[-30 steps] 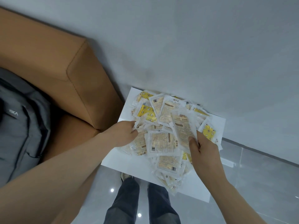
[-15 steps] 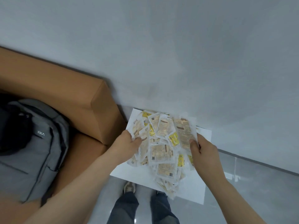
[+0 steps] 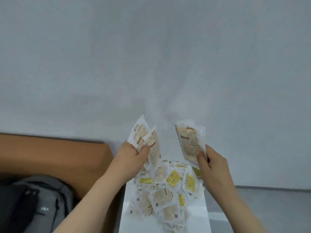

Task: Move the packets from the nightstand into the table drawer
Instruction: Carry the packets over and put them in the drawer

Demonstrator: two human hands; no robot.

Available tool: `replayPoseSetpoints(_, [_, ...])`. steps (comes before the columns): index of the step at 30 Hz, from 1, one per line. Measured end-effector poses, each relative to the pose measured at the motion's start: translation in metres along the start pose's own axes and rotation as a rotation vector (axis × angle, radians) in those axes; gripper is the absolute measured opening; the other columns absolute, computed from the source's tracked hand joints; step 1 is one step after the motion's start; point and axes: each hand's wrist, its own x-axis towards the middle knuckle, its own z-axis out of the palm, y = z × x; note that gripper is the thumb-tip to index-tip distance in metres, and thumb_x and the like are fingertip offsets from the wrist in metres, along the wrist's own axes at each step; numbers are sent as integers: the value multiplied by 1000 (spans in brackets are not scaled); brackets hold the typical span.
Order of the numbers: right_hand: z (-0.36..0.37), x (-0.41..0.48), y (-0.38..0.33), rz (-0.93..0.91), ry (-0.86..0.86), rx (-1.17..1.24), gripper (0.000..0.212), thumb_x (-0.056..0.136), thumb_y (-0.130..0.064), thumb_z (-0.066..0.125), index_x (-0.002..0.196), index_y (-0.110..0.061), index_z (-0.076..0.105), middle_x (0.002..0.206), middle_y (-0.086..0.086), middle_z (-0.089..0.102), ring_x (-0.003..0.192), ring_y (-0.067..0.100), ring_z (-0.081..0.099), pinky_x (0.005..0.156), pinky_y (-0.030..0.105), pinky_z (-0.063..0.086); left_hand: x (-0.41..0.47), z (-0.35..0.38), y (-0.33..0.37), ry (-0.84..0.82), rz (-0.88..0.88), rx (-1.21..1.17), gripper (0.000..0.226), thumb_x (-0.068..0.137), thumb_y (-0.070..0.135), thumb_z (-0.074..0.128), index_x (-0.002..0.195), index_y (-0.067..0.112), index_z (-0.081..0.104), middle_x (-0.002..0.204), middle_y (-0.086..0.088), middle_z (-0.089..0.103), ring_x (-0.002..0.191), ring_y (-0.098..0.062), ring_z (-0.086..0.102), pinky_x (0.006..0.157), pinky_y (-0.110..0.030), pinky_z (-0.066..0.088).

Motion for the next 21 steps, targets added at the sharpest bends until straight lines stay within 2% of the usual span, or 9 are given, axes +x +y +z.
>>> replayPoseSetpoints(2, [-21, -5, -24, -42, 77, 18, 35, 97, -10, 45, 72, -32, 52, 54, -2, 49, 47, 6, 37, 46, 19, 30, -3, -9, 32, -19, 88, 7, 26, 84, 37, 51, 93, 14, 62, 84, 5, 57, 75, -13, 51, 67, -25, 44])
replayPoseSetpoints(4, [-44, -9, -48, -82, 153, 24, 33, 97, -11, 47, 74, -33, 53, 62, -7, 58, 49, 6, 43, 46, 17, 33, -5, -15, 65, -42, 185, 31, 36, 82, 41, 50, 100, 12, 62, 85, 6, 58, 75, -11, 51, 65, -23, 42])
replayPoseSetpoints(6, [-72, -13, -68, -119, 231, 14, 28, 97, -13, 47, 79, -33, 57, 70, -9, 65, 56, 9, 53, 49, 17, 37, -9, -16, 98, -60, 261, 41, 25, 89, 35, 52, 102, 16, 63, 90, -2, 66, 75, -10, 53, 67, -26, 46])
replayPoseSetpoints(9, [-116, -22, -88, -155, 352, 2, 21, 97, -15, 47, 85, -25, 61, 76, 2, 67, 67, 20, 58, 56, 31, 45, -18, -9, 149, -97, 403, 46, 18, 92, 32, 51, 99, 23, 64, 95, -7, 70, 77, -12, 56, 71, -28, 49])
replayPoseSetpoints(11, [-147, -33, -98, -178, 437, -4, 19, 96, -15, 48, 84, -21, 61, 79, 7, 67, 71, 24, 58, 59, 36, 45, -27, 2, 181, -151, 467, 48, 23, 87, 42, 48, 94, 25, 62, 88, -5, 69, 76, -16, 58, 72, -33, 53])
replayPoseSetpoints(14, [-193, -54, -104, -194, 550, -9, 18, 96, -14, 49, 84, -17, 61, 82, 8, 67, 73, 24, 59, 59, 37, 46, -44, 26, 224, -188, 568, 47, 30, 85, 42, 46, 100, 22, 63, 97, -10, 70, 76, -18, 63, 81, -43, 55])
replayPoseSetpoints(17, [-238, -80, -104, -207, 651, -27, 19, 96, -13, 50, 80, -19, 61, 81, 5, 66, 72, 21, 59, 54, 30, 45, -64, 58, 259, -211, 673, 6, 17, 94, 29, 49, 103, 30, 64, 99, 8, 71, 90, -7, 64, 82, -31, 54])
replayPoseSetpoints(19, [-268, -104, -98, -214, 716, -42, 21, 95, -12, 51, 79, -21, 60, 77, 2, 67, 70, 18, 58, 52, 24, 43, -82, 84, 280, -252, 728, -19, 18, 95, 25, 50, 104, 33, 64, 98, 18, 69, 92, 2, 62, 83, -24, 53])
replayPoseSetpoints(21, [-298, -130, -91, -218, 779, -54, 24, 95, -12, 51, 80, -28, 61, 78, -5, 69, 71, 14, 60, 52, 21, 44, -104, 113, 298, -302, 785, -38, 19, 95, 25, 50, 106, 33, 64, 99, 21, 68, 93, 5, 62, 83, -21, 53])
